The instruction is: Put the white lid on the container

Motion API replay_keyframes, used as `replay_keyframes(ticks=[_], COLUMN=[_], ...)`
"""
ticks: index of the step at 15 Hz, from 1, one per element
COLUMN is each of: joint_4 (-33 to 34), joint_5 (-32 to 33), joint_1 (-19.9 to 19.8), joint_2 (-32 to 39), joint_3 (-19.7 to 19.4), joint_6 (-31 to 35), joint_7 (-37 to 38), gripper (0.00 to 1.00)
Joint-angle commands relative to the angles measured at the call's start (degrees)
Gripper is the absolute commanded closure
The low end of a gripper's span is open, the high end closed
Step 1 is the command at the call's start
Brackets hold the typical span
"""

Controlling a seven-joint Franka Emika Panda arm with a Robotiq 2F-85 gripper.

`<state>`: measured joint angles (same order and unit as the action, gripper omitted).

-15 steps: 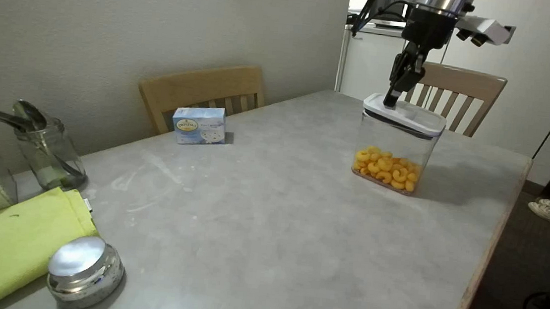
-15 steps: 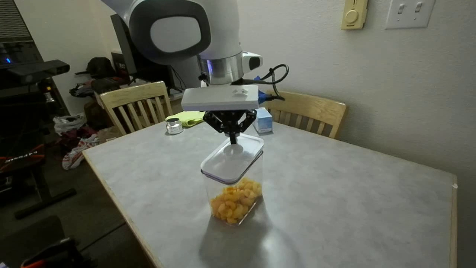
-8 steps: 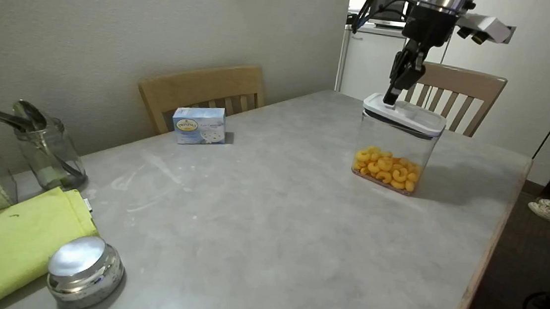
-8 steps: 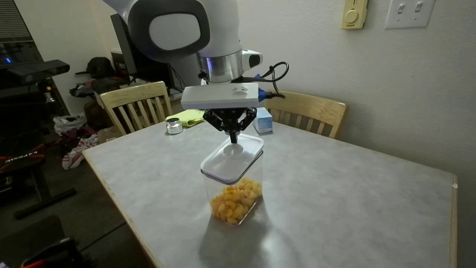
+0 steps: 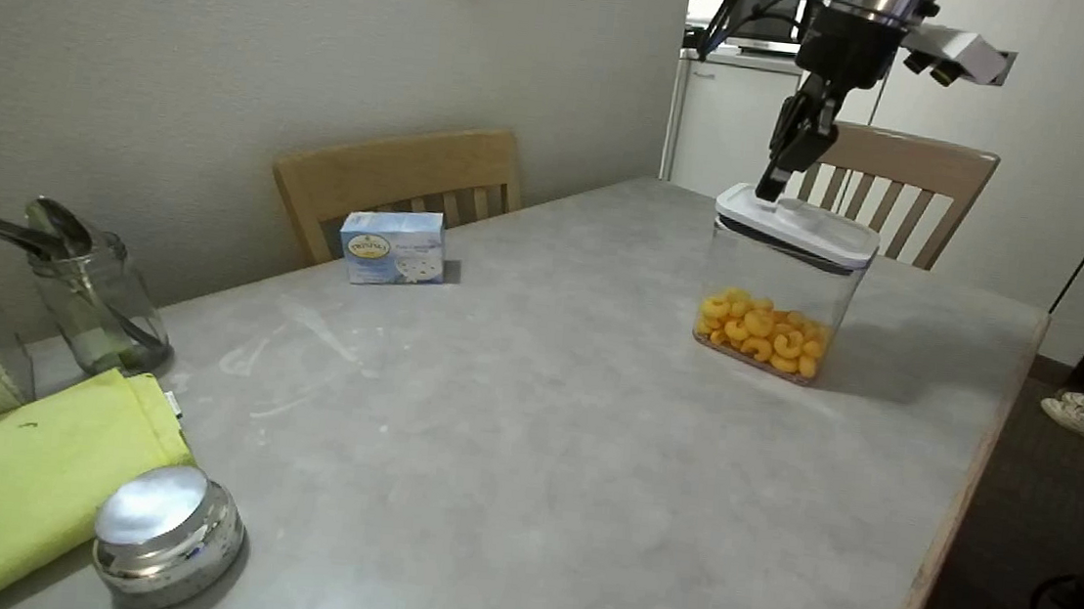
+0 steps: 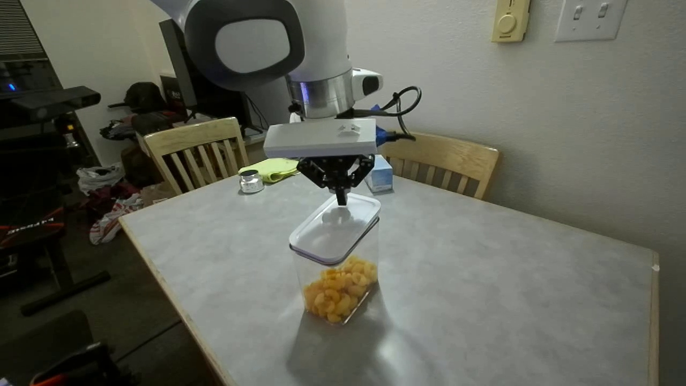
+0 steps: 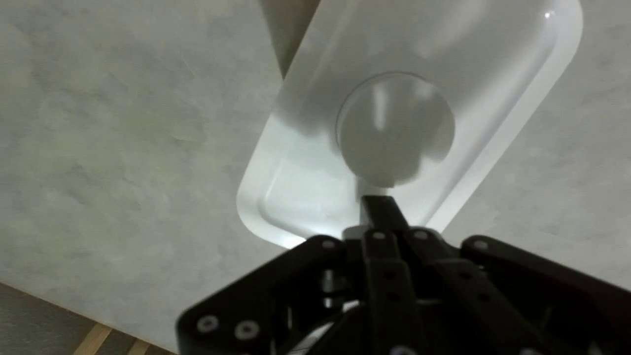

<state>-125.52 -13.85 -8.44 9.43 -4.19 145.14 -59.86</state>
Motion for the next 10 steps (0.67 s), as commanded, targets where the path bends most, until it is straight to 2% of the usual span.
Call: replay_keyframes(ticks=[1,7,10], joint_4=[-1.0,-2.0,-2.9], joint_5=[-1.9,-2.5,1.6], joint_1=[-1.5,-2.1,-1.5], joint_2=[0.0,-0.2,-1.0], joint_3=[0.8,0.7,-0.3], joint_6=[2.5,2.7,1.6], joint_7=[-2.1,-2.1,1.4], gripper=[1.0,1.0,1.0])
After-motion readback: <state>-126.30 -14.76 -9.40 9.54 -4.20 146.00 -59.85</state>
